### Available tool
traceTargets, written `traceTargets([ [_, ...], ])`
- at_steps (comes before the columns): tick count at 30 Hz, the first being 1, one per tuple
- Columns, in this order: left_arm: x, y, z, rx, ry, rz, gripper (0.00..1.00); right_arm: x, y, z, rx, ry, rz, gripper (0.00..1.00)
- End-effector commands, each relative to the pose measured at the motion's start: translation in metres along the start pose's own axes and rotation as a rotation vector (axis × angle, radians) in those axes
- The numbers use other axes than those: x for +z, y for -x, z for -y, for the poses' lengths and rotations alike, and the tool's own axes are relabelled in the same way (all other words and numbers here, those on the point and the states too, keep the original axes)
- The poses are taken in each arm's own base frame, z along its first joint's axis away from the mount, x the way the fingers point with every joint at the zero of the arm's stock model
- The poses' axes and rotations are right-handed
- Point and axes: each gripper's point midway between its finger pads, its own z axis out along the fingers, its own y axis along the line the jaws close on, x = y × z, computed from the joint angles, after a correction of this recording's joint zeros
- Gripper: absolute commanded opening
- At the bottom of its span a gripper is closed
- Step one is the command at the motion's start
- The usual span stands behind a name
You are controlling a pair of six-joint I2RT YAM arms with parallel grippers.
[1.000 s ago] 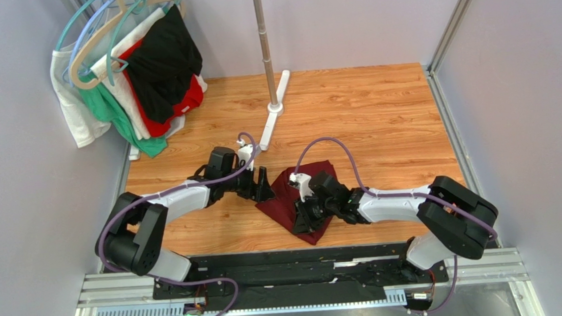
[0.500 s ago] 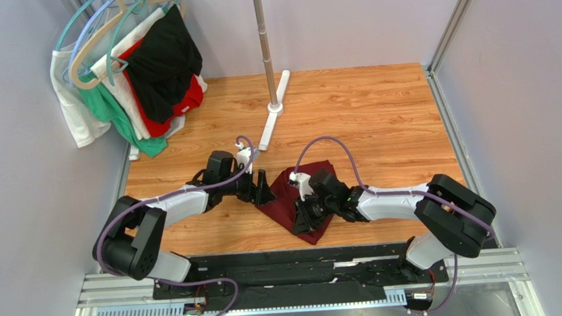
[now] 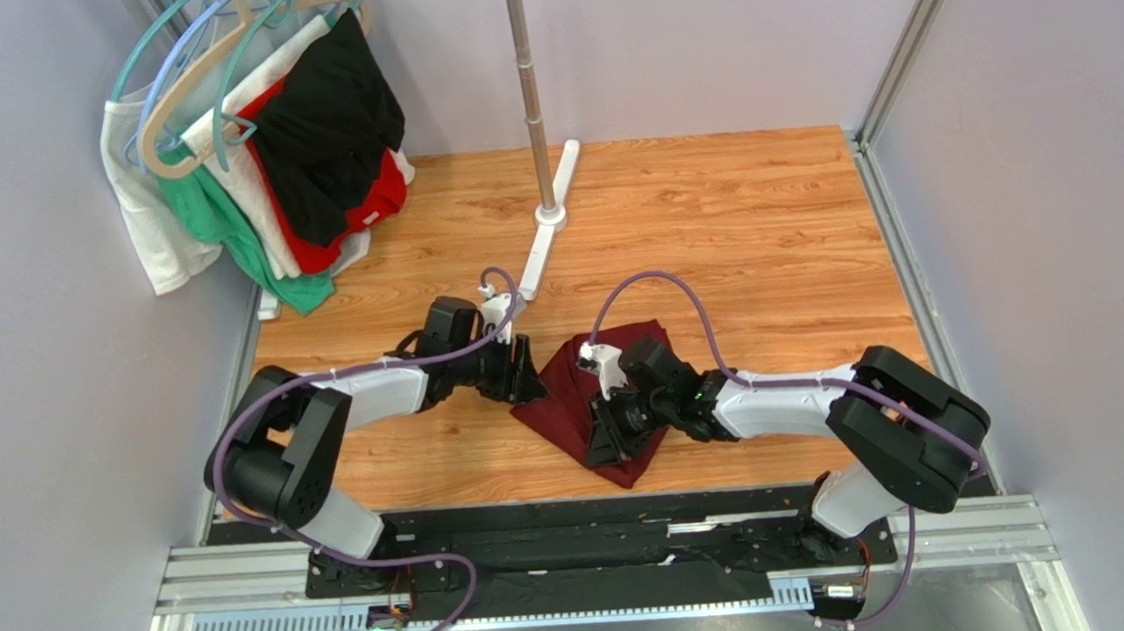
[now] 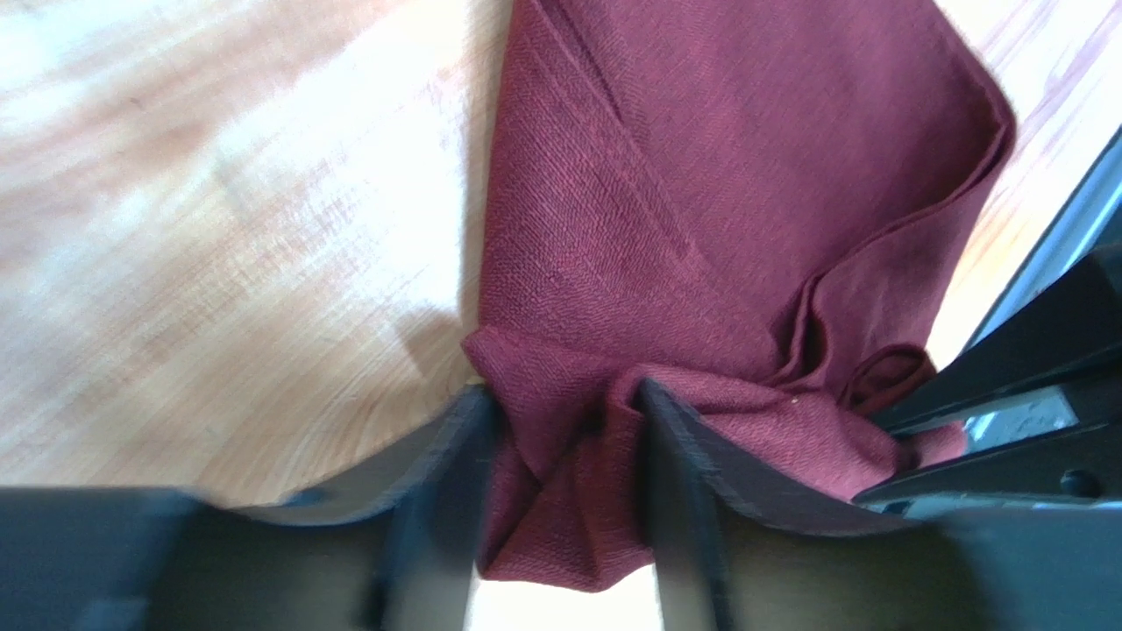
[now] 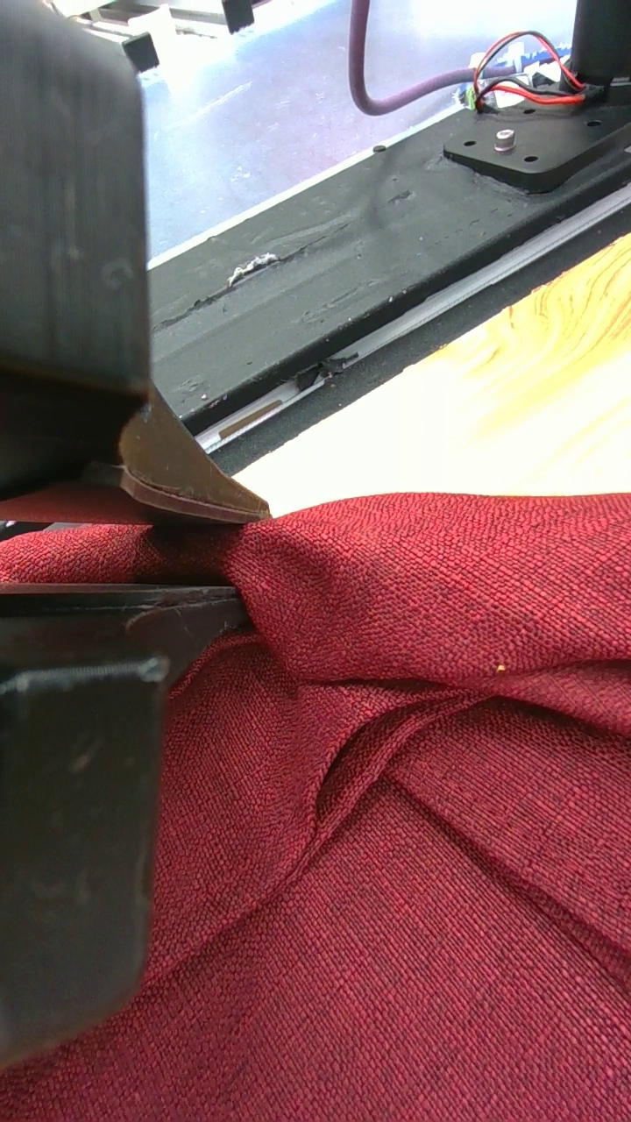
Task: Fold the napkin, place the utensils inside, and roll it up
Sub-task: Roll the napkin at the center of the board.
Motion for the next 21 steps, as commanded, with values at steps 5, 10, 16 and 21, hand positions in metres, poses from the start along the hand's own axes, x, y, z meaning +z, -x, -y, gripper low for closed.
traceTargets([
  [5,0.009,-0.013,0.002,-0.016,-0.027,-0.071,0.3,-0.003,-0.047,0.038,0.042,-0.137,-0.153,0.0],
  [10,0.012,-0.016,0.004,-0.018,-0.046,-0.082,0.14,-0.001,-0.046,0.04,0.038,-0.142,-0.157,0.0],
  [16,0.01,-0.014,0.0,-0.024,-0.014,-0.087,0.0,-0.003,-0.04,0.04,0.036,-0.158,-0.147,0.0],
  [21,0.008,-0.009,-0.003,-0.036,0.024,-0.09,0.0,-0.015,-0.034,0.036,0.037,-0.187,-0.131,0.2],
])
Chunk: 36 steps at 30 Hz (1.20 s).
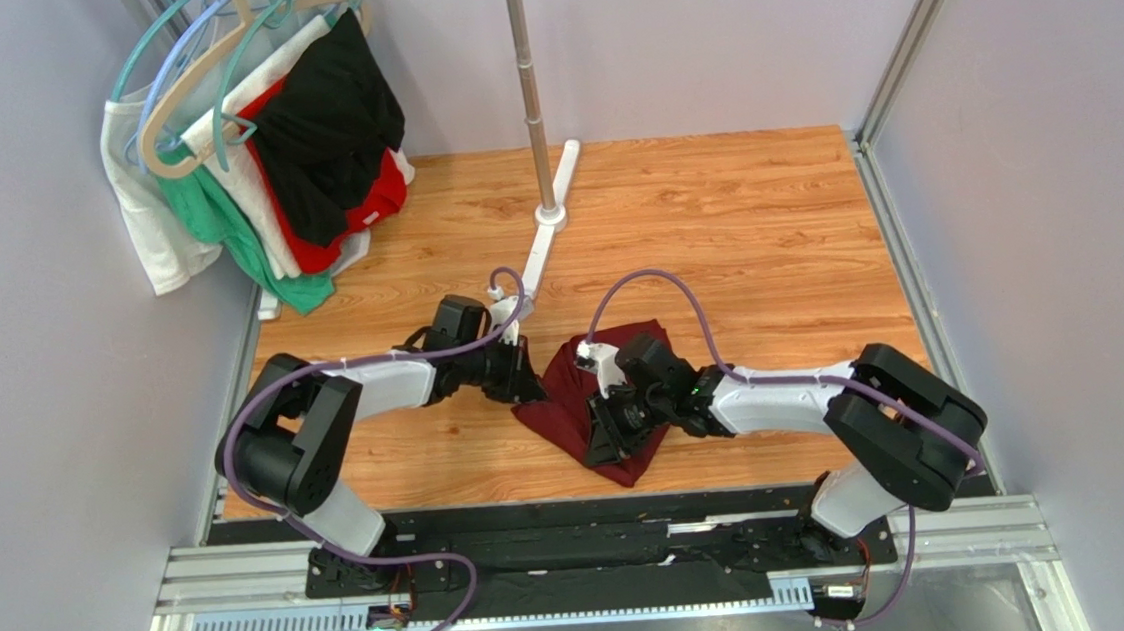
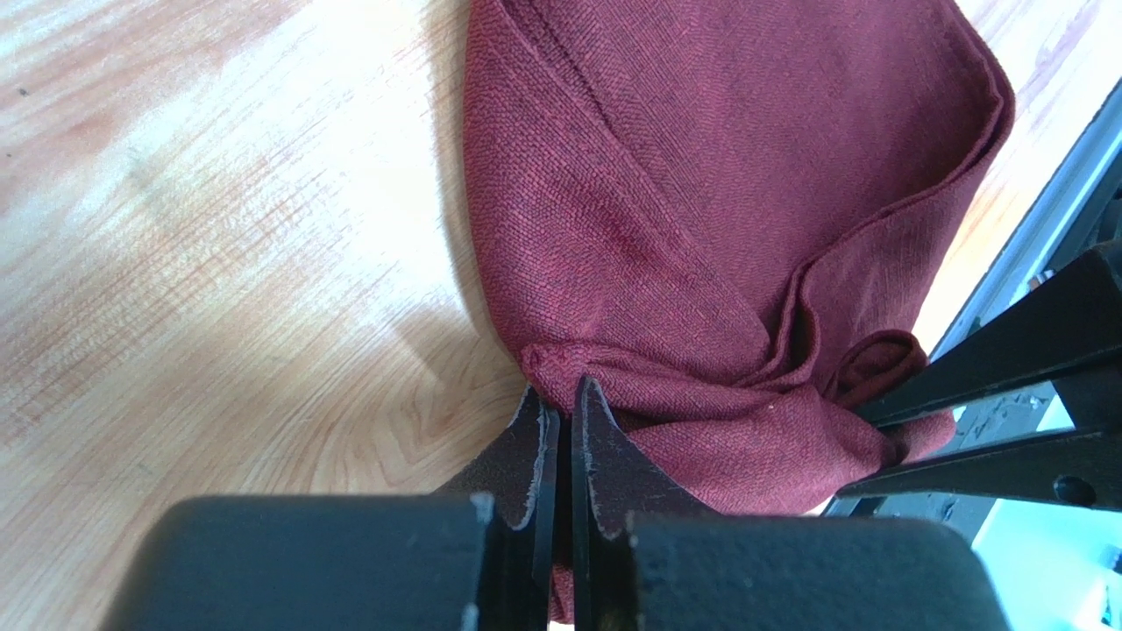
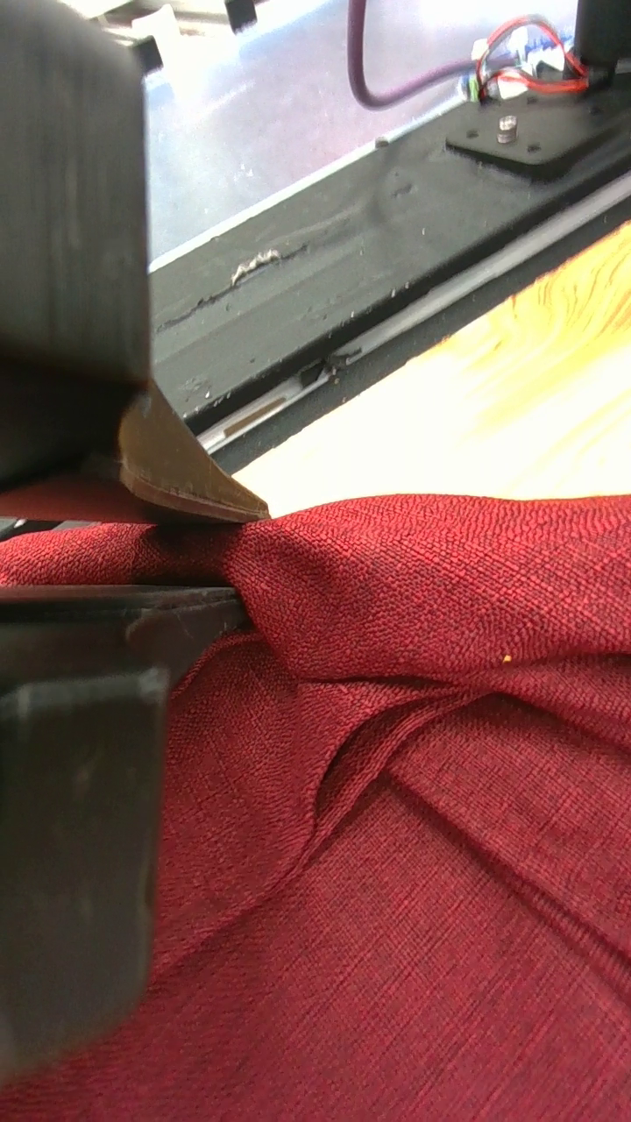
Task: Fold the napkin, place the utensils inside, and roll it up
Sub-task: Roll the napkin at the center of the board.
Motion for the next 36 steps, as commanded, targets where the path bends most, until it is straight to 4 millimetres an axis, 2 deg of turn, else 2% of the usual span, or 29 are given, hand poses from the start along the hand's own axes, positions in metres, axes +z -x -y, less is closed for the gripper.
traceTargets([
  [1,-0.001,0.002,-0.009,-0.01,0.066,-0.021,0.0,-0.016,-0.033,0.034,0.022,-0.183,-0.103,0.23],
  [2,-0.002,-0.004,-0.01,-0.026,0.075,-0.046,0.0,-0.021,-0.027,0.031,0.012,-0.192,-0.079,0.31],
  [4,-0.001,-0.003,-0.009,-0.031,0.072,-0.049,0.0,-0.029,-0.027,0.03,0.012,-0.211,-0.087,0.36],
  [5,-0.001,-0.005,-0.01,-0.039,0.073,-0.056,0.0,-0.035,-0.017,0.026,-0.006,-0.214,-0.058,0.41],
  [7,0.0,-0.004,-0.008,-0.039,0.064,-0.058,0.0,-0.042,-0.014,0.022,-0.017,-0.222,-0.052,0.44],
  [8,0.001,-0.005,-0.009,-0.043,0.064,-0.062,0.0,-0.046,-0.006,0.019,-0.029,-0.225,-0.034,0.51],
  [9,0.001,-0.004,-0.009,-0.042,0.063,-0.059,0.0,-0.051,-0.003,0.015,-0.043,-0.226,-0.032,0.54],
  [11,0.001,-0.004,-0.008,-0.042,0.059,-0.06,0.0,-0.056,0.013,0.008,-0.067,-0.229,-0.003,0.56],
  [13,0.001,-0.005,-0.008,-0.044,0.058,-0.064,0.0,-0.06,0.016,0.0,-0.092,-0.232,-0.008,0.57],
  [17,0.001,-0.005,-0.007,-0.047,0.055,-0.068,0.0,-0.065,0.034,-0.019,-0.178,-0.285,0.036,0.61],
  [18,0.001,-0.005,-0.007,-0.05,0.056,-0.069,0.0,-0.063,0.037,-0.032,-0.215,-0.275,0.048,0.61],
  [19,0.001,-0.005,-0.007,-0.05,0.054,-0.071,0.0,-0.062,0.039,-0.035,-0.228,-0.287,0.06,0.61],
  [20,0.001,-0.005,-0.006,-0.051,0.052,-0.07,0.0,-0.063,0.045,-0.027,-0.239,-0.355,0.09,0.61],
  [21,0.002,-0.006,-0.006,-0.053,0.053,-0.071,0.0,-0.06,0.044,-0.029,-0.252,-0.375,0.091,0.61],
  [23,0.003,-0.006,-0.006,-0.059,0.048,-0.076,0.0,-0.056,0.044,-0.016,-0.257,-0.46,0.105,0.61],
  [24,0.003,-0.007,-0.006,-0.061,0.046,-0.081,0.0,-0.052,0.045,-0.019,-0.275,-0.466,0.117,0.61],
  [26,0.004,-0.006,-0.006,-0.062,0.042,-0.086,0.0,-0.048,0.043,-0.009,-0.312,-0.537,0.135,0.61],
  [27,0.004,-0.007,-0.006,-0.062,0.042,-0.09,0.0,-0.042,0.042,-0.013,-0.34,-0.532,0.138,0.61],
  [29,0.005,-0.008,-0.006,-0.067,0.044,-0.099,0.0,-0.039,0.041,-0.007,-0.373,-0.569,0.138,0.61],
  [33,0.004,-0.007,-0.006,-0.071,0.046,-0.101,0.0,-0.02,0.035,-0.017,-0.458,-0.554,0.135,0.61],
  [36,0.004,-0.006,-0.006,-0.073,0.048,-0.102,0.0,-0.014,0.035,-0.017,-0.482,-0.571,0.131,0.62],
])
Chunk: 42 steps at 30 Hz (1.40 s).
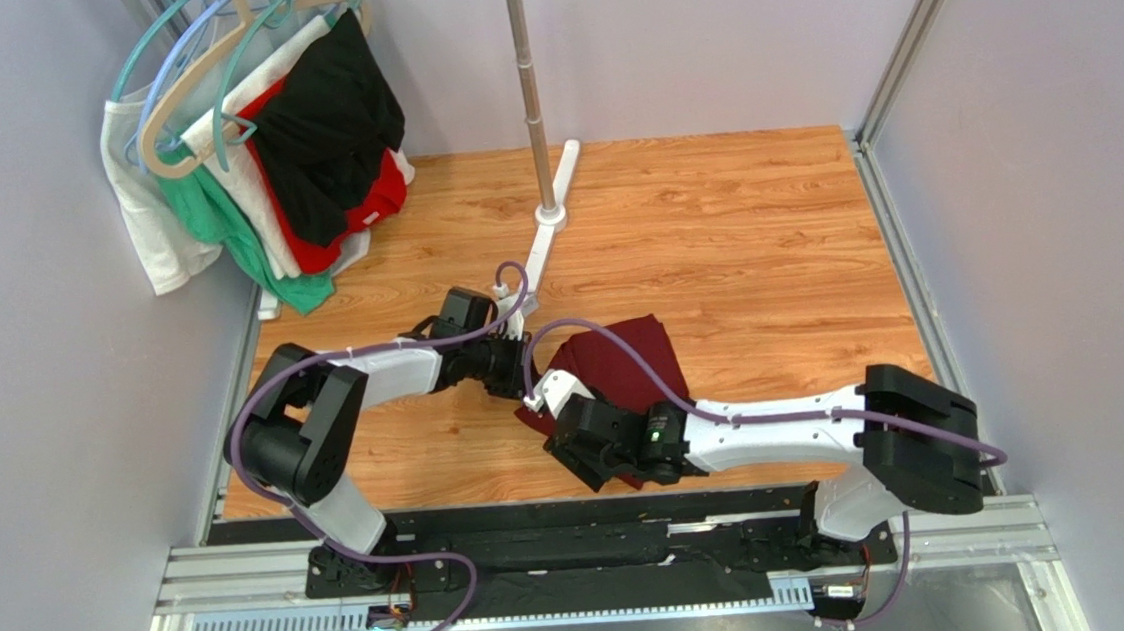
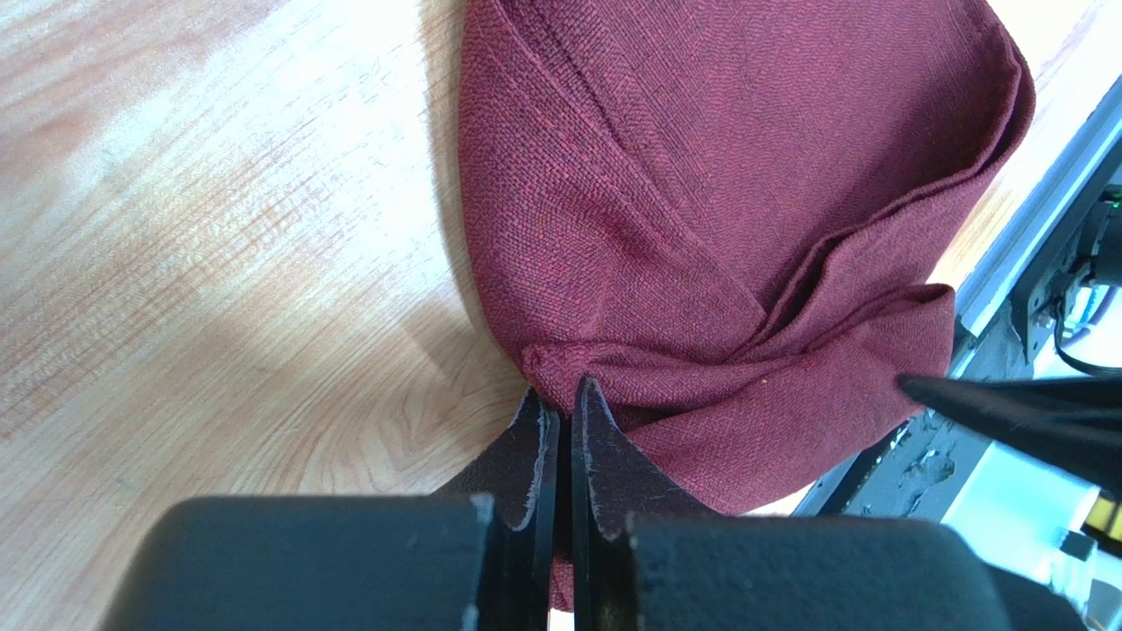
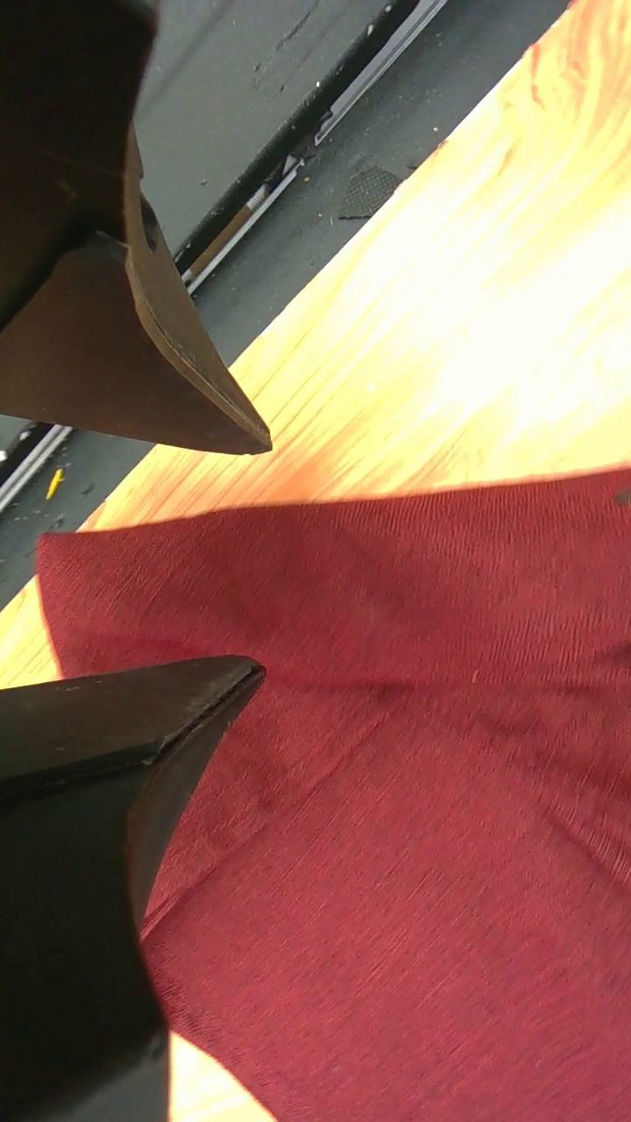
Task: Fold the napkin, place the utensils inside, and roll it up
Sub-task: Roll the napkin at the center of the board.
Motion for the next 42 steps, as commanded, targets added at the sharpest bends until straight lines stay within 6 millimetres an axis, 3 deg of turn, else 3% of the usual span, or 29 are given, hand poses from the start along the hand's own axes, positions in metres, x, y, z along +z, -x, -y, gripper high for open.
traceTargets([
  [1,0.001,-0.006,-0.009,-0.024,0.039,-0.036,0.0,0.011,0.017,-0.002,-0.05,-0.061,0.074,0.62],
  [16,0.001,-0.003,-0.005,-0.011,0.022,-0.038,0.0,0.039,-0.018,0.002,-0.077,-0.11,-0.03,0.57],
  [19,0.0,-0.001,-0.002,-0.003,0.011,-0.03,0.0,0.045,-0.032,0.001,-0.049,-0.089,-0.084,0.48],
  [21,-0.002,0.0,0.0,0.001,0.009,-0.022,0.0,0.047,-0.04,0.001,-0.009,-0.073,-0.116,0.27],
  [26,-0.01,0.006,0.004,-0.011,0.024,0.004,0.0,0.047,-0.048,-0.006,0.043,-0.005,-0.157,0.05],
  [29,-0.02,0.014,0.008,-0.022,0.045,0.049,0.2,0.045,-0.049,-0.015,0.064,0.055,-0.169,0.0],
  [30,-0.024,0.018,0.009,-0.02,0.055,0.064,0.35,0.044,-0.047,-0.017,0.075,0.075,-0.165,0.0],
  [32,-0.037,0.027,0.011,-0.007,0.097,0.108,0.48,0.039,-0.047,-0.024,0.103,0.134,-0.166,0.0],
  [35,-0.058,0.035,0.007,-0.019,0.165,0.157,0.79,0.031,-0.036,-0.029,0.186,0.243,-0.139,0.0],
  [39,-0.087,0.044,-0.002,-0.069,0.22,0.267,0.87,0.021,-0.025,-0.033,0.239,0.36,-0.122,0.0],
  [40,-0.088,0.038,-0.007,-0.079,0.235,0.273,0.87,0.017,-0.025,-0.037,0.246,0.406,-0.129,0.0],
  [42,-0.097,0.044,-0.001,-0.049,0.231,0.34,0.87,0.015,-0.017,-0.035,0.272,0.455,-0.106,0.0],
])
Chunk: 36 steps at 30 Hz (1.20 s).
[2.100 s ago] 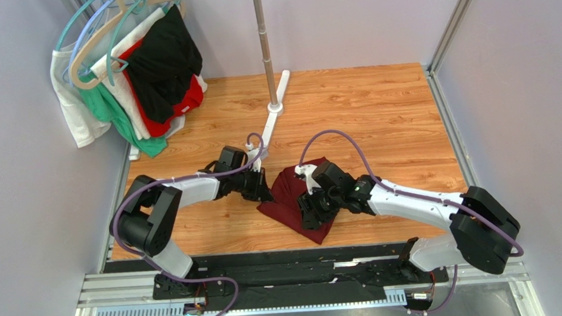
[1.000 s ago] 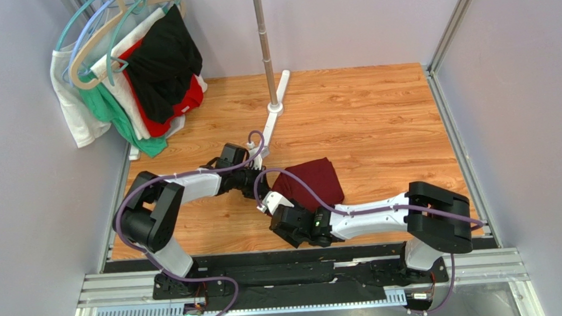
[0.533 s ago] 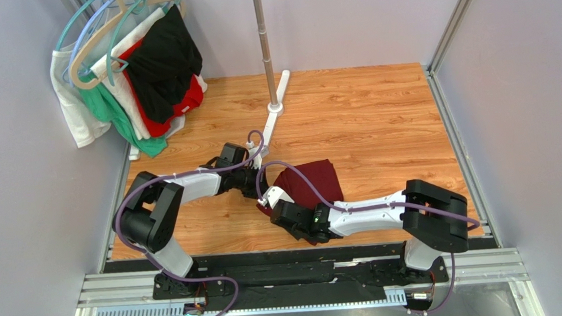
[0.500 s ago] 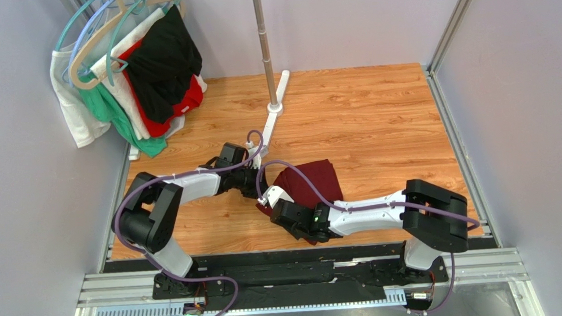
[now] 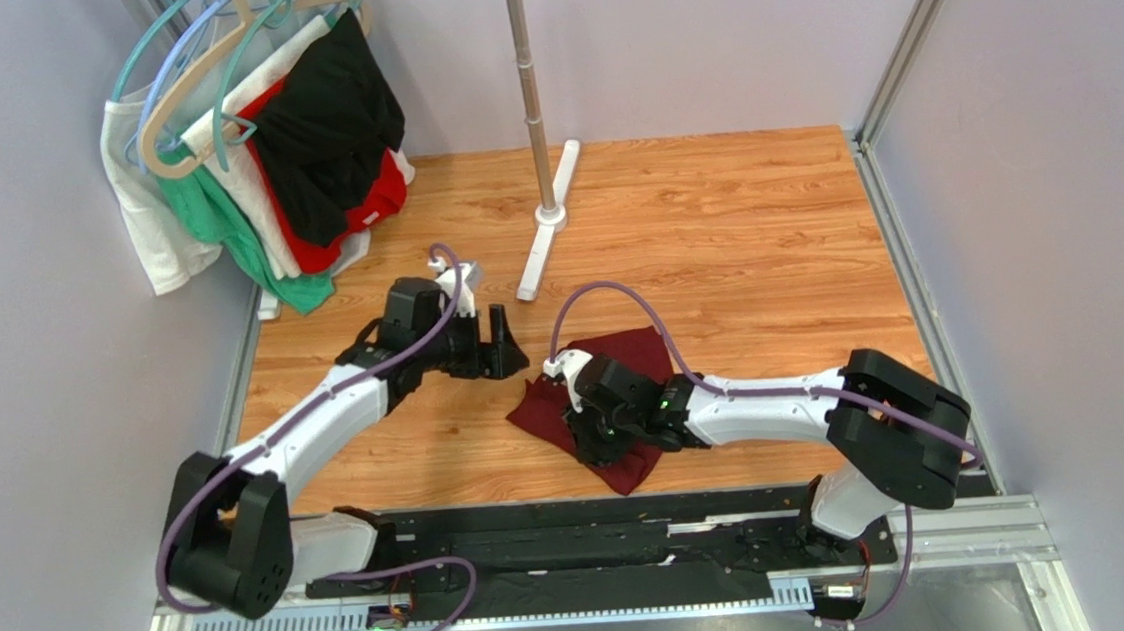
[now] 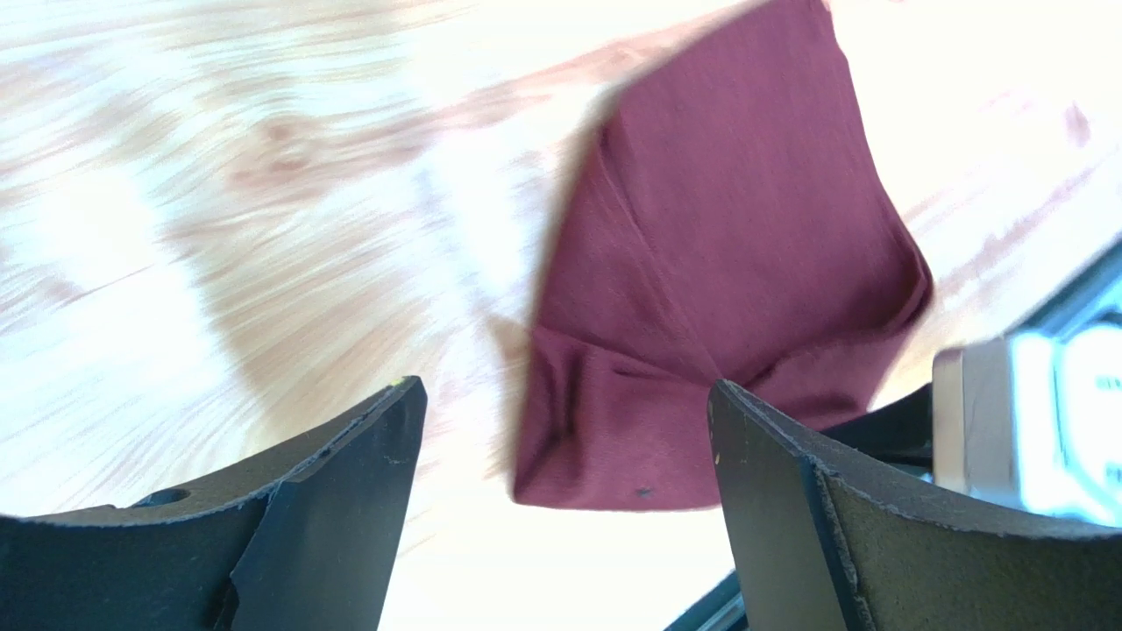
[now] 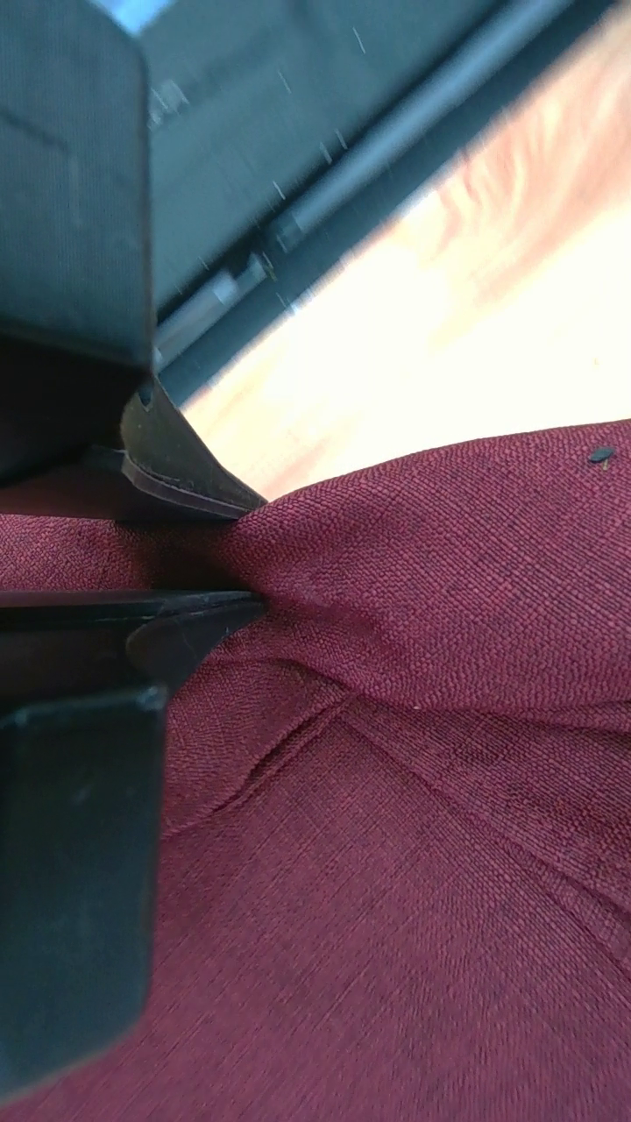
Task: Fold the napkin, place the utensils inside, and roll it up
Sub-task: Roll the napkin at the center of the board.
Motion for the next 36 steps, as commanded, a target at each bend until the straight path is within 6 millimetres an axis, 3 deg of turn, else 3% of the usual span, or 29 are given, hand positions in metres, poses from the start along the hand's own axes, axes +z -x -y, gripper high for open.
traceTargets([
  [1,-0.015,-0.007,-0.01,-0.02,0.047,0.074,0.87,-0.012,-0.019,-0.03,0.072,0.253,-0.094,0.0],
  [3,-0.024,0.003,0.004,0.034,-0.021,0.158,0.87,-0.014,-0.016,-0.025,0.094,0.284,-0.089,0.0],
  [4,-0.024,-0.003,0.004,0.046,-0.034,0.164,0.87,-0.017,-0.016,-0.029,0.099,0.325,-0.098,0.0],
  [7,-0.033,0.006,0.021,0.132,-0.116,0.254,0.86,-0.02,-0.016,-0.025,0.141,0.389,-0.109,0.0],
  [9,-0.036,0.013,0.041,0.217,-0.194,0.302,0.85,-0.021,-0.012,-0.019,0.16,0.412,-0.105,0.0],
  [16,-0.032,0.006,0.102,0.492,-0.516,0.344,0.85,-0.024,-0.011,-0.009,0.211,0.518,-0.139,0.0],
  [20,-0.007,-0.018,0.109,0.53,-0.615,0.221,0.84,-0.027,-0.005,-0.001,0.247,0.559,-0.134,0.0],
  [23,0.001,-0.033,0.119,0.542,-0.701,0.14,0.83,-0.029,-0.002,0.005,0.269,0.577,-0.131,0.0],
  [36,0.036,-0.065,0.127,0.641,-0.721,-0.018,0.84,-0.033,-0.006,0.017,0.292,0.638,-0.146,0.0],
])
